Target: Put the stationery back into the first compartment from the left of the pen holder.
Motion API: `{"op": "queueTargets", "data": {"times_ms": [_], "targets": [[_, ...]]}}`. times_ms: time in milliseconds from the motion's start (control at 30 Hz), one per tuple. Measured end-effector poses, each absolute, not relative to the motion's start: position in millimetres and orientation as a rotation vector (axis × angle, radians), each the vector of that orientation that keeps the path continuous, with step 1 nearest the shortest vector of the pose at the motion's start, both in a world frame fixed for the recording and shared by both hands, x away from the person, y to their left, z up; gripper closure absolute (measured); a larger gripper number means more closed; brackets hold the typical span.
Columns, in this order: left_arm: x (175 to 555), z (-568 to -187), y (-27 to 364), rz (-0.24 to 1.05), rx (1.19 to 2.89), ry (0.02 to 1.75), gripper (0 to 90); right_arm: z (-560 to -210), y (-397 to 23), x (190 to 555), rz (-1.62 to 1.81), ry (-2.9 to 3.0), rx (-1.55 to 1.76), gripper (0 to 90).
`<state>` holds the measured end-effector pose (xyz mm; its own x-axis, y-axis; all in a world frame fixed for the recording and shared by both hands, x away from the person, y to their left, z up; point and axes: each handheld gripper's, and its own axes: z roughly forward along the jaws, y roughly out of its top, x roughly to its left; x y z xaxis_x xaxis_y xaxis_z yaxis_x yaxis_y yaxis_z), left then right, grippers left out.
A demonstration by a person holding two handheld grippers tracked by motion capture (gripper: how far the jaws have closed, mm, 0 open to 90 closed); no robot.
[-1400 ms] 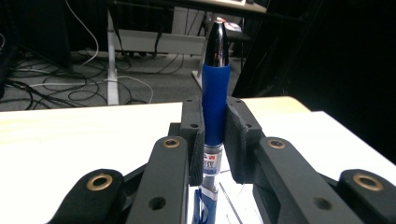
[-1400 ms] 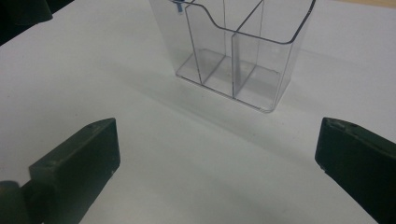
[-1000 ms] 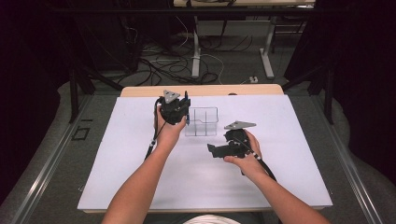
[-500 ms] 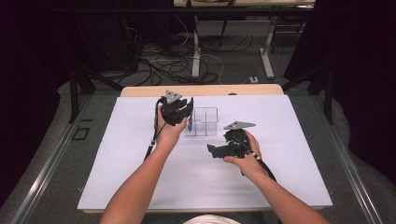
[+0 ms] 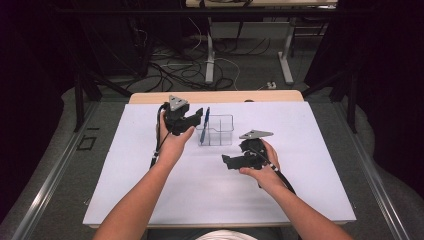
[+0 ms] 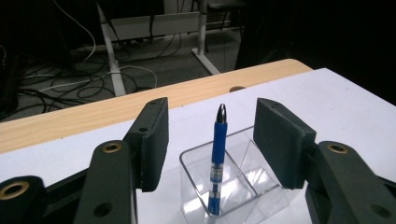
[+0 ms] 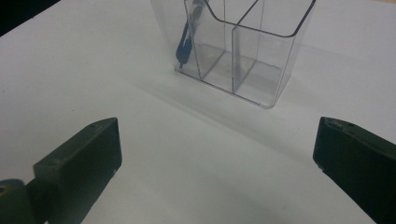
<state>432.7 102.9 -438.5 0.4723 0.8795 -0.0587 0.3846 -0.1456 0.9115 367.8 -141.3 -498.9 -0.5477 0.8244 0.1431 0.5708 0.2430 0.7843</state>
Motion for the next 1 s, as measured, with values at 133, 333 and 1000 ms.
{"op": "queueTargets", "data": {"times_ms": [133,333,1000], "targets": [[425.4,-435.1,109.0,0.602,1.739,1.065,46.1,-498.2,-142.5,367.8,1.195,2.222,1.295,0.8],[415.7,-431.2,120.9,0.575,1.739,1.044,43.0,-497.7,-143.7,368.1,1.201,2.212,1.292,0.9],[384.2,-429.7,182.0,0.523,1.670,1.146,21.9,-487.0,-155.1,368.9,1.209,2.170,1.316,0.8]]}}
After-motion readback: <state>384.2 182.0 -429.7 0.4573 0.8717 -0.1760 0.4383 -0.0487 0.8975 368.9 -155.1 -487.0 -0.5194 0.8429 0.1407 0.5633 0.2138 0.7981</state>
